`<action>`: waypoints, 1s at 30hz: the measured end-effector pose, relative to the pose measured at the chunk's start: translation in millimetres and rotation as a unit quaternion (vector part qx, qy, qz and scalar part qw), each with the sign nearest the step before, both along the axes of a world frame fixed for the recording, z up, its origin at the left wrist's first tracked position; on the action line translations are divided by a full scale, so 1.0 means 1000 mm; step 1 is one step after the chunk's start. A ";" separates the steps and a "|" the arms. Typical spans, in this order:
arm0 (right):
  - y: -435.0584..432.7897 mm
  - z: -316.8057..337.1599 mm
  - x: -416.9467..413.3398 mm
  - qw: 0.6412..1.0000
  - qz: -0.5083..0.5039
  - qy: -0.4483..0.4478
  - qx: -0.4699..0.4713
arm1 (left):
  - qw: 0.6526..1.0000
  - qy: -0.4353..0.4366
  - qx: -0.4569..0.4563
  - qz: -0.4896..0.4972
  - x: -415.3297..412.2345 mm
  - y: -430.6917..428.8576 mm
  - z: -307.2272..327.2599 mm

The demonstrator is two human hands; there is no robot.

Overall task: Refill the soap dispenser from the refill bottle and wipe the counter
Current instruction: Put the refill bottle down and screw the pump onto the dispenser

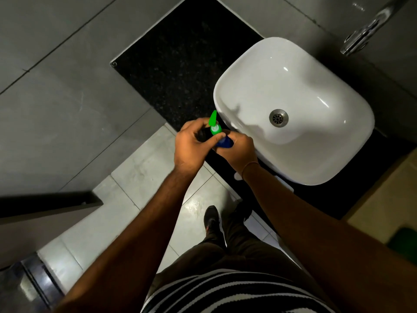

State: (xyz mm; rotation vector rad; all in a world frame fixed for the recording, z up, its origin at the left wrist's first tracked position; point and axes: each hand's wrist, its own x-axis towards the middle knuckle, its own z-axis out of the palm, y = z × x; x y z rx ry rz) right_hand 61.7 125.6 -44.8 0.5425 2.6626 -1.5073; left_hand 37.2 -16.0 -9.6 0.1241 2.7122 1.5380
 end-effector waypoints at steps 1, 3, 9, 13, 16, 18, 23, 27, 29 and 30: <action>0.000 0.001 0.000 1.000 0.006 -0.002 0.011 | 1.000 -0.001 0.012 -0.017 0.000 -0.002 0.001; 0.000 0.004 -0.001 1.000 0.017 -0.004 0.015 | 0.999 0.002 0.015 -0.047 0.001 -0.005 0.002; -0.002 0.015 -0.008 0.998 0.049 -0.013 -0.022 | 0.997 -0.017 0.025 -0.071 0.001 -0.001 0.005; -0.007 0.025 -0.009 0.999 0.047 0.007 -0.027 | 0.997 -0.044 0.041 -0.044 -0.001 -0.002 0.013; -0.008 0.029 -0.006 0.997 0.040 0.030 -0.058 | 0.995 -0.059 0.053 -0.065 -0.003 -0.009 0.018; -0.009 0.033 -0.005 0.997 0.029 0.040 -0.062 | 0.992 -0.065 0.084 -0.072 -0.004 -0.016 0.020; -0.013 0.035 -0.007 0.997 0.016 0.069 -0.040 | 0.998 0.024 0.050 -0.013 0.003 -0.028 0.020; -0.022 0.043 -0.006 0.995 0.087 0.051 -0.013 | 0.997 -0.015 0.053 -0.060 0.006 -0.010 0.029; -0.026 0.049 -0.001 0.995 0.070 0.059 -0.047 | 0.997 -0.026 0.054 -0.048 0.001 -0.010 0.033; -0.026 0.052 0.001 0.995 0.048 0.073 -0.052 | 0.998 -0.016 0.051 -0.034 -0.002 -0.014 0.033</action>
